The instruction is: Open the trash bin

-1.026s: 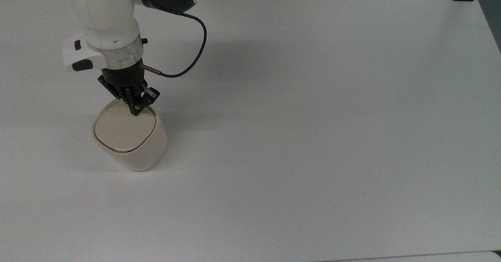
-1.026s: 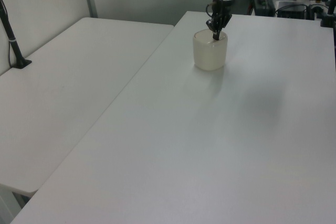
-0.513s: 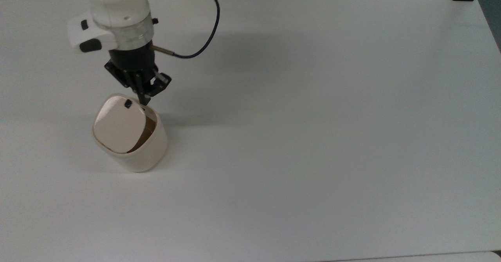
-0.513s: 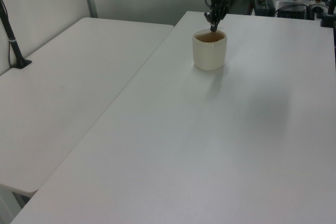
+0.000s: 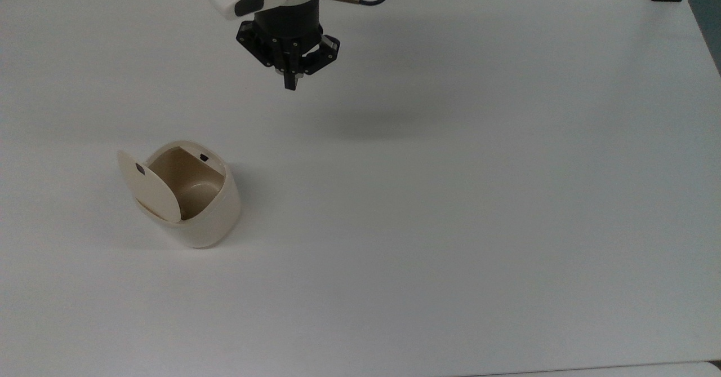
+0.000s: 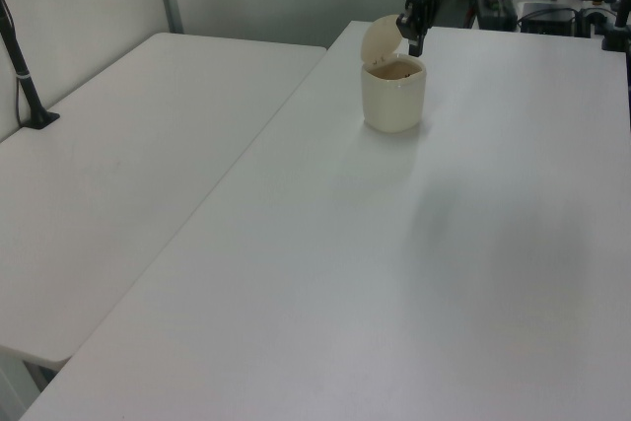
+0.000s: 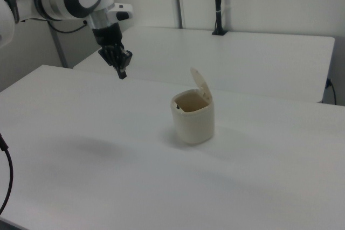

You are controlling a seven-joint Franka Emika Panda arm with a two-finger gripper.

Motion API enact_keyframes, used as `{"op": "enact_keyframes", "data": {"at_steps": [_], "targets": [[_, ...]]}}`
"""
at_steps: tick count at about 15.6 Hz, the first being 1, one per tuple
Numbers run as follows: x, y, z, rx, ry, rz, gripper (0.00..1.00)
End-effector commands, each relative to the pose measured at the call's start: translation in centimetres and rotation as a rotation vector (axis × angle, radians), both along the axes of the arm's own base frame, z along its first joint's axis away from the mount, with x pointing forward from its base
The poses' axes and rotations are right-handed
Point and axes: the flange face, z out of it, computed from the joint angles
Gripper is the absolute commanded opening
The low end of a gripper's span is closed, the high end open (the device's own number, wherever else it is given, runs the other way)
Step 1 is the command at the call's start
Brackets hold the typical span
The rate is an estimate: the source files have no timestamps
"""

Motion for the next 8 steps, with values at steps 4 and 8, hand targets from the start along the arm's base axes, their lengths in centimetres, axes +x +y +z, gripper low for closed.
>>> {"op": "enact_keyframes", "data": {"at_steps": [4,8], "targets": [[-4.4,1.7,2.5,-0.025,0.052,0.163,0.02],[-4.8,0.8,2.7,-0.023,0.092,0.270,0.05]]}}
